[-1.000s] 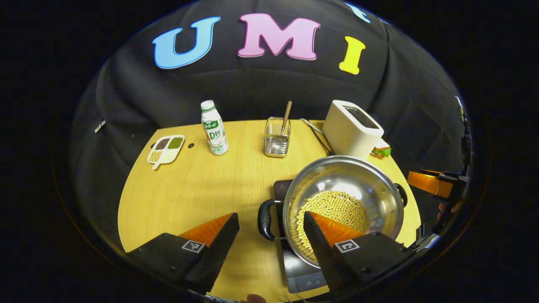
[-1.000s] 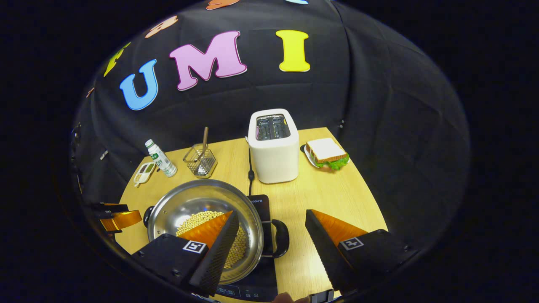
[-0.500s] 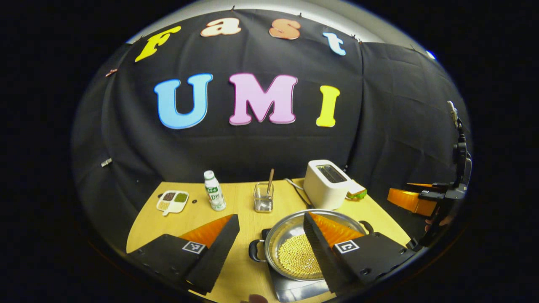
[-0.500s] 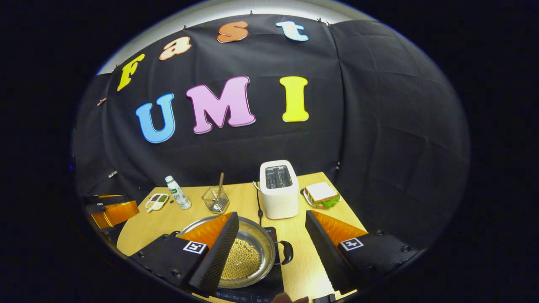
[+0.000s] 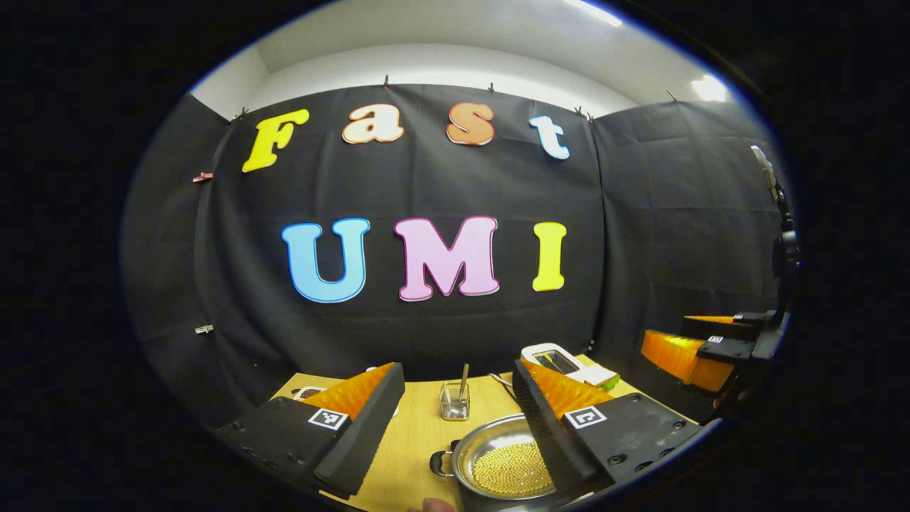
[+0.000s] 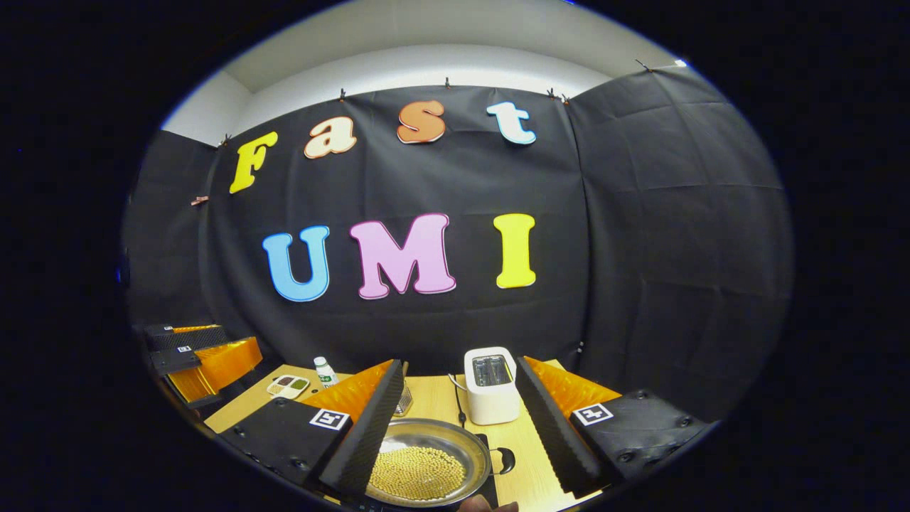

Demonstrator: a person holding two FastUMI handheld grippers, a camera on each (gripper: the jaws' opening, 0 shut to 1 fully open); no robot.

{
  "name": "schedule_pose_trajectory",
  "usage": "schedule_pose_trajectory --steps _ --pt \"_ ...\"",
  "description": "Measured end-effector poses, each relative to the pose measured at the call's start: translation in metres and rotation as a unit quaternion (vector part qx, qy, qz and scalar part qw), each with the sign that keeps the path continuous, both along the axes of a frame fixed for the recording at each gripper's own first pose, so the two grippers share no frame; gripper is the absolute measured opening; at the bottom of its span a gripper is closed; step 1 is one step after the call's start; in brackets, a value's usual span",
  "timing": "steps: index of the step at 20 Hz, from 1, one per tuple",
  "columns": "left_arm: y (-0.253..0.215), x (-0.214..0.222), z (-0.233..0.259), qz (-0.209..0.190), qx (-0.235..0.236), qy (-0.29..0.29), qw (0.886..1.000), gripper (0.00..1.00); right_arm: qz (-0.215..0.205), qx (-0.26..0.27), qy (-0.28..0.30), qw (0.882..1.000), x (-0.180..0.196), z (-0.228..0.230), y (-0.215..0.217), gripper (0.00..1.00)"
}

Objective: First push the handle of the pot to place it horizontally, then grasp the pot with both hands and set it on the induction cooktop.

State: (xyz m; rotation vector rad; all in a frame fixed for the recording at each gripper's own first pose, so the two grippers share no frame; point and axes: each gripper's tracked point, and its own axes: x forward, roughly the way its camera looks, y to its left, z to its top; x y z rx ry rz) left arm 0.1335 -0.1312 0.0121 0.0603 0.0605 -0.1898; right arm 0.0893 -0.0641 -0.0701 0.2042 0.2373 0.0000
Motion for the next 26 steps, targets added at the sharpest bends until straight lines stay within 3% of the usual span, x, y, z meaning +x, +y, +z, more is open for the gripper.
schedule_pose_trajectory --steps 4,9,26 --pt "0.014 -0.011 0.032 0.016 -0.017 -0.041 0.999 0.95 -0.006 0.010 -0.031 0.999 -0.008 0.021 0.002 0.98" --pt "0.016 -0.027 0.053 0.010 -0.034 -0.073 0.997 0.95 -0.010 0.031 -0.051 0.998 -0.016 0.034 0.003 0.98" --pt "0.016 -0.033 0.043 0.012 -0.016 -0.055 0.998 0.95 -0.012 0.040 -0.045 0.998 -0.018 0.026 0.002 0.98"
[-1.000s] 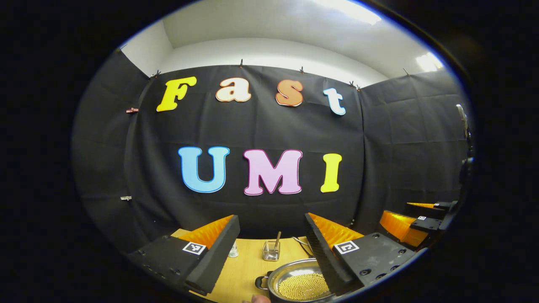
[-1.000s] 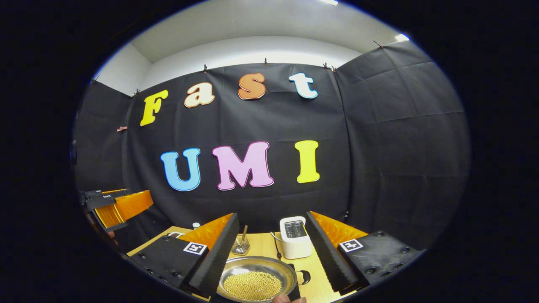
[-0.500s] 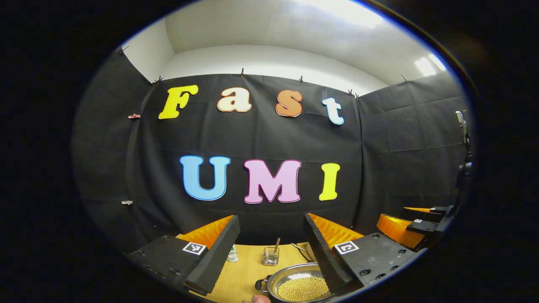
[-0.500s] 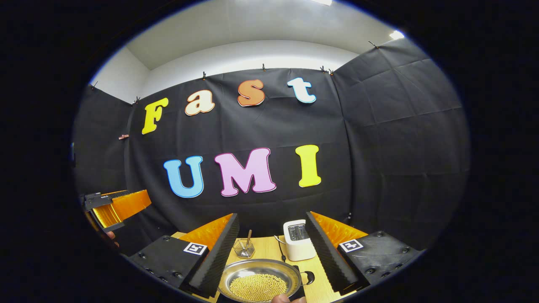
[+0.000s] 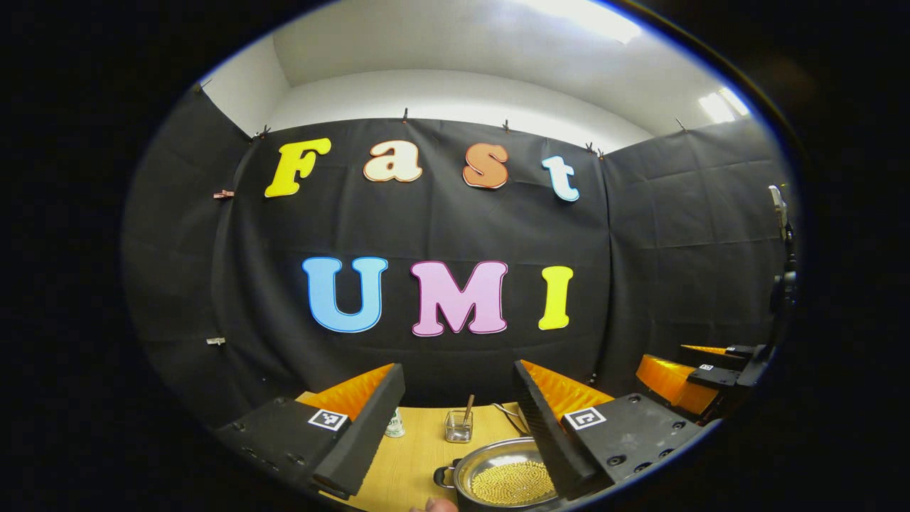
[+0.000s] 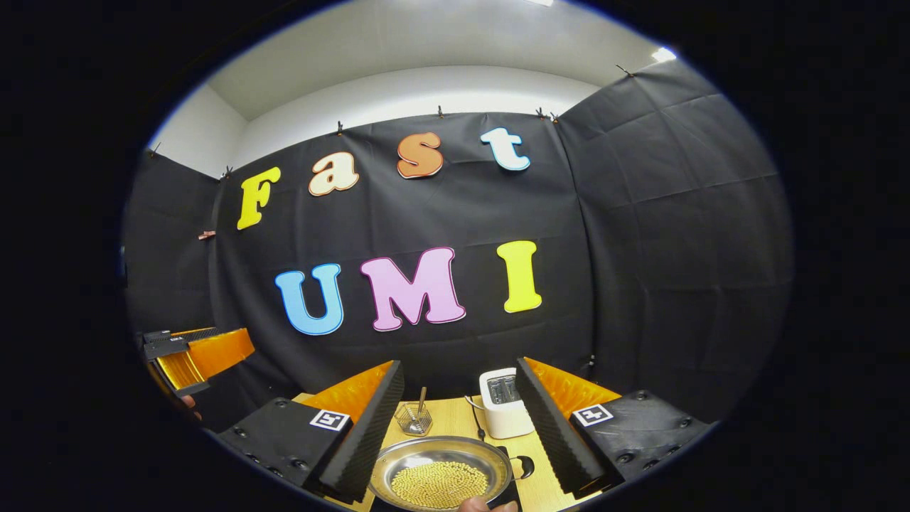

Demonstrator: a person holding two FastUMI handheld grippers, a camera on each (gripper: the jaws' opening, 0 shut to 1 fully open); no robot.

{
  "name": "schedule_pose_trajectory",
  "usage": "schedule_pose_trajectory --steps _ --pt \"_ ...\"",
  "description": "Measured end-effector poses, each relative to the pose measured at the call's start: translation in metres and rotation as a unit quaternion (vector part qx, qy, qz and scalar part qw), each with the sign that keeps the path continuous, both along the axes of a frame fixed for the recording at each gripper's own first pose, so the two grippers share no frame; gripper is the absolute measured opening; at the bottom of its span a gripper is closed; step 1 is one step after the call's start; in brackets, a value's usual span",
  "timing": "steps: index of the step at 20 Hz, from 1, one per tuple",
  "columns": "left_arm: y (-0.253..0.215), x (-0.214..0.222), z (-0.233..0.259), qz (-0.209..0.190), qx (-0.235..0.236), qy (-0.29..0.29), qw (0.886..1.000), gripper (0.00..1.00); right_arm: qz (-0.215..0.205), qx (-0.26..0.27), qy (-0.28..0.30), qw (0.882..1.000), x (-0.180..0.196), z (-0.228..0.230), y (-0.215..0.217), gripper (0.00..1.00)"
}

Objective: First push the handle of the pot to place it horizontally, then grasp the pot with both hands and set it on the induction cooktop.

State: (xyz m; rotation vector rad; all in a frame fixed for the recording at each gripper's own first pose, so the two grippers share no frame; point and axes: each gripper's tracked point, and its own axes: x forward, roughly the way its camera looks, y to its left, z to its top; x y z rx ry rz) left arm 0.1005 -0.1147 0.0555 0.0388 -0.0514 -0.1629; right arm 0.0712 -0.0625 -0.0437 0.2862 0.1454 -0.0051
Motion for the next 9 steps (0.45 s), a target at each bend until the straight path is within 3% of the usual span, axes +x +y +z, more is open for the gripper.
schedule_pose_trajectory --steps 9 --pt "-0.0068 0.0001 -0.0017 -0.005 0.010 0.005 1.000 0.95 0.003 -0.002 0.001 1.000 -0.0011 -0.0034 0.0006 0.98"
